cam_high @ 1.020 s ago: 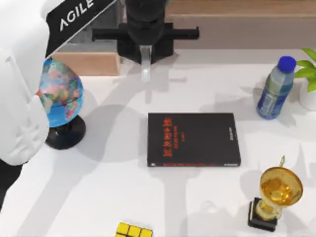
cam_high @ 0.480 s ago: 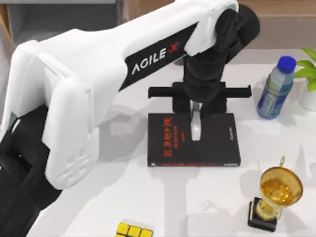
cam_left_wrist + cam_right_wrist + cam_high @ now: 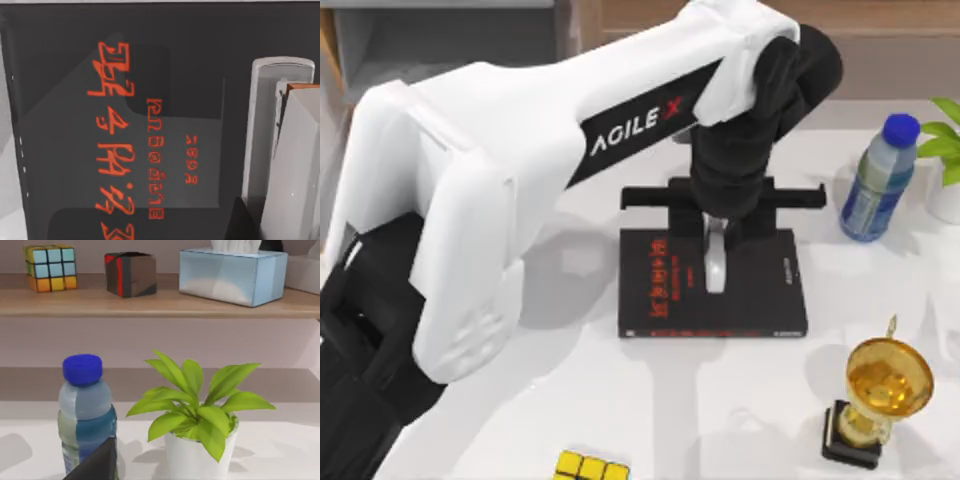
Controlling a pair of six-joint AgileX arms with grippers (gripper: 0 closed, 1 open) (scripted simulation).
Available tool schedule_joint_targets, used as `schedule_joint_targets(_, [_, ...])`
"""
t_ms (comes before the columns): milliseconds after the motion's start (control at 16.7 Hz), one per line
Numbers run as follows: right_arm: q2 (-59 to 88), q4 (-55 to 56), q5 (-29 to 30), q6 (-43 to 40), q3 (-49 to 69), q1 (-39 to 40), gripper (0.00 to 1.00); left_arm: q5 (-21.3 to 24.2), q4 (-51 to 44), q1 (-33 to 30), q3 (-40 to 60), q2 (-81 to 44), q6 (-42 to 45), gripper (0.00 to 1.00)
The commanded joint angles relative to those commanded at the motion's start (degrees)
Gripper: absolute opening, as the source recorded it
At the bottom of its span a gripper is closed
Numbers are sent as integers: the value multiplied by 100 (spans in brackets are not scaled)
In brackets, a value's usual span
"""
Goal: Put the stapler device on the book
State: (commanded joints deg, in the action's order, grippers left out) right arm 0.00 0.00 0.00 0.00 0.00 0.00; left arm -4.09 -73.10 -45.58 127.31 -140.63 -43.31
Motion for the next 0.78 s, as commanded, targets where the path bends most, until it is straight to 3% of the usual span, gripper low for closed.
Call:
schedule_joint_targets(480, [0, 0, 0, 0, 0, 0, 100, 2, 329, -2, -295, -18, 16, 0])
schedule_joint_targets(780, [0, 0, 0, 0, 0, 0, 100, 2, 329, -2, -295, -18, 16, 38])
